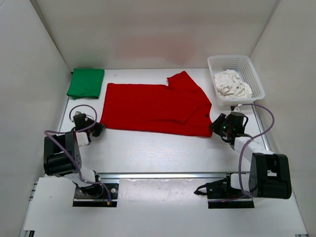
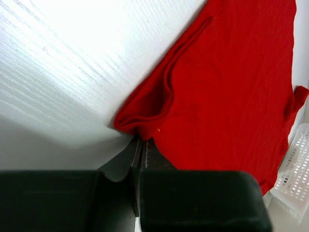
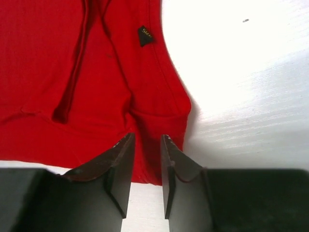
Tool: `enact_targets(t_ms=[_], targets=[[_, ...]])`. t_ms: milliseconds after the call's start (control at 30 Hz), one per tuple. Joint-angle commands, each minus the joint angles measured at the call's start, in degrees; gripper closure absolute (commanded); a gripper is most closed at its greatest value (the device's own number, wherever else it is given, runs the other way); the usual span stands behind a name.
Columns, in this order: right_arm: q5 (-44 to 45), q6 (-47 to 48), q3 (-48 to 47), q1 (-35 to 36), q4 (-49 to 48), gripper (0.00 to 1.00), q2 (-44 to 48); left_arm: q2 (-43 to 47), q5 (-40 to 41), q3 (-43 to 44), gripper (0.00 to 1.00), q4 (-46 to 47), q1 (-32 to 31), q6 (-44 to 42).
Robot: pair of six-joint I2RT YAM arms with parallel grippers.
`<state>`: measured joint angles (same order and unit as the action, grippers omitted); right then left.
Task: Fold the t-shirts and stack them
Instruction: Fold the flattened tshirt in 1/3 of the way
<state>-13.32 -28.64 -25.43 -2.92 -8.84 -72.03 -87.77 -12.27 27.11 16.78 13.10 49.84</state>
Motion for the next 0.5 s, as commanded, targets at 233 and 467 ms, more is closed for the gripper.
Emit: enact_targets(t_ms=[233, 467], targets=[[7.34, 0.34, -0.06, 9.59, 2.78, 0.77, 12.88, 5.32, 2.78, -1.98, 0.99, -0.51, 0.34, -0.36], [0.22, 4.82, -8.66, 15.04, 3.04, 0.97, -2.22, 6.73, 0.41, -4.97, 1.00, 0.10, 1.22, -0.10]])
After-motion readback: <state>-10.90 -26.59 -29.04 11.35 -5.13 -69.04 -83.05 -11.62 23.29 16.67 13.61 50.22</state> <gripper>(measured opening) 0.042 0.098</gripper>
